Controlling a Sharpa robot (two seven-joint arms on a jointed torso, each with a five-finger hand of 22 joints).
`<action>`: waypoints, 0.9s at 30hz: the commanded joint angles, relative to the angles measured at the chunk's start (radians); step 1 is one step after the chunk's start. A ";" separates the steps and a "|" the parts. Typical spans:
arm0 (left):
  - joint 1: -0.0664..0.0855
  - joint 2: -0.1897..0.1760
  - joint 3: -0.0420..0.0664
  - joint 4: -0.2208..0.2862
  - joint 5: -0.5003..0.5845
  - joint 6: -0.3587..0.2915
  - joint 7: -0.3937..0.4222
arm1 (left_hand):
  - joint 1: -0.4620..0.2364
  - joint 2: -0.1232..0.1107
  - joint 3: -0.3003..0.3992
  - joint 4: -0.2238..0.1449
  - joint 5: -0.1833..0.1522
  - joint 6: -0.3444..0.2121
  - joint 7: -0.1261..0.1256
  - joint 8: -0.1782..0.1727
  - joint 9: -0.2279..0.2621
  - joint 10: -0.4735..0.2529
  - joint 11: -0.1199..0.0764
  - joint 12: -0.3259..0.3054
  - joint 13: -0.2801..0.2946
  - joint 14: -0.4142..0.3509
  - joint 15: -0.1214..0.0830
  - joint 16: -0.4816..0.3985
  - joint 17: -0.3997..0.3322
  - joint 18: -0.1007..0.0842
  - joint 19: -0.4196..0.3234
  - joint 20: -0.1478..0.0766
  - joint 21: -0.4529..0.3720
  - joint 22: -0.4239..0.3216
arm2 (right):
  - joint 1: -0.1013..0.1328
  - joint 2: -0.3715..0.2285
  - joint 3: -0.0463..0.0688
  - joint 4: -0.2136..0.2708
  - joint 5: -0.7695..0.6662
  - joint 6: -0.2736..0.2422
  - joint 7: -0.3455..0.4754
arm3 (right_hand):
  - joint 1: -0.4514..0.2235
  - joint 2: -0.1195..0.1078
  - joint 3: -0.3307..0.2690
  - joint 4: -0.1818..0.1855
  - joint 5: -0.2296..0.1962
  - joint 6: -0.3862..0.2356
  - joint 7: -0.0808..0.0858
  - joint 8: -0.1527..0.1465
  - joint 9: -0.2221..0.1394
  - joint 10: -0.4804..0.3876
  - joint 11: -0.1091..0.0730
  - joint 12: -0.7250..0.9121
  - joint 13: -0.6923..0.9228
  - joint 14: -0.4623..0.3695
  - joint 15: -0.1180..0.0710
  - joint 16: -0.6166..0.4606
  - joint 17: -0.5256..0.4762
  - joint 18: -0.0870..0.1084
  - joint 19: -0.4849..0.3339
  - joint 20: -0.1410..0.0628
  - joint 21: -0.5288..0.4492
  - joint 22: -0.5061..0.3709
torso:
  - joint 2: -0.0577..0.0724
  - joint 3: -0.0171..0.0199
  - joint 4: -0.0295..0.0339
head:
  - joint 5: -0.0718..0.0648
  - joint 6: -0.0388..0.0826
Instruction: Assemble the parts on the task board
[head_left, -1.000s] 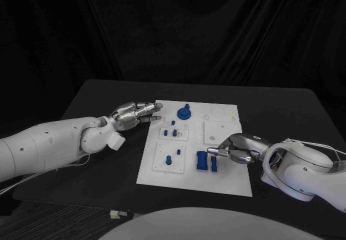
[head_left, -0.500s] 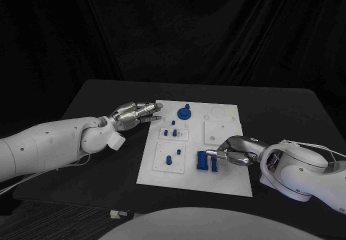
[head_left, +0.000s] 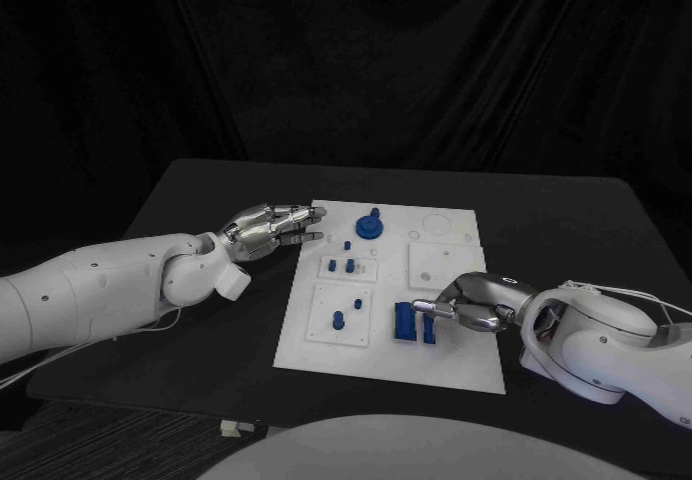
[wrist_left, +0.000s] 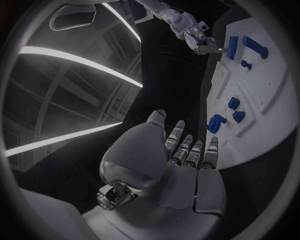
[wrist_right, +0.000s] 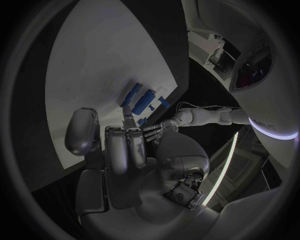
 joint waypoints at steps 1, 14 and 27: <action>-0.001 -0.002 0.001 0.005 0.006 0.002 0.039 | 0.005 0.005 0.005 -0.001 0.005 0.010 0.020 0.007 0.002 0.005 0.008 0.007 0.002 0.008 0.007 0.009 0.002 -0.019 0.011 0.002 0.005 0.002 | -0.002 -0.013 0.000 0.010 0.001 -0.127 0.040 | 0.020 0.002 -0.025 -0.003 -0.005 0.016 0.006 -0.001 -0.003 0.105 0.016 0.003 0.263 0.080 0.009 -0.004 0.115 -0.001 -0.005 0.008 -0.013 0.148 | -0.001 0.0002 -0.0005 | -0.001 0.000; 0.000 -0.054 0.001 0.085 -0.016 -0.142 0.280 | -0.019 -0.023 -0.032 0.096 -0.035 0.094 0.006 0.038 0.006 0.084 0.001 0.069 0.010 0.047 -0.009 0.042 0.008 0.008 0.024 -0.008 0.010 0.004 | 0.136 -0.070 0.000 -0.004 0.625 -0.444 0.535 | 0.186 -0.033 -0.024 -0.005 0.102 0.112 0.011 -0.002 -0.003 -0.375 0.017 -0.759 -0.373 -0.301 0.033 -0.677 -0.834 0.080 -0.371 0.043 -0.800 -0.154 | -0.037 0.0092 -0.0129 | 0.000 0.000; 0.000 -0.071 0.001 0.157 -0.117 -0.286 0.419 | -0.079 -0.023 -0.102 0.122 -0.161 -0.037 -0.082 -0.047 -0.010 -0.013 -0.096 0.005 -0.003 -0.043 -0.108 -0.046 -0.017 0.010 -0.061 -0.104 -0.019 -0.122 | 0.116 -0.034 0.000 -0.121 1.012 -0.216 0.770 | 0.296 -0.029 0.008 -0.001 0.091 -0.293 -0.055 -0.047 -0.049 -1.121 0.178 -1.326 -1.052 -1.189 0.241 -1.394 -1.258 0.073 -1.342 0.234 -1.105 -1.064 | -0.041 0.0113 -0.0151 | 0.012 0.000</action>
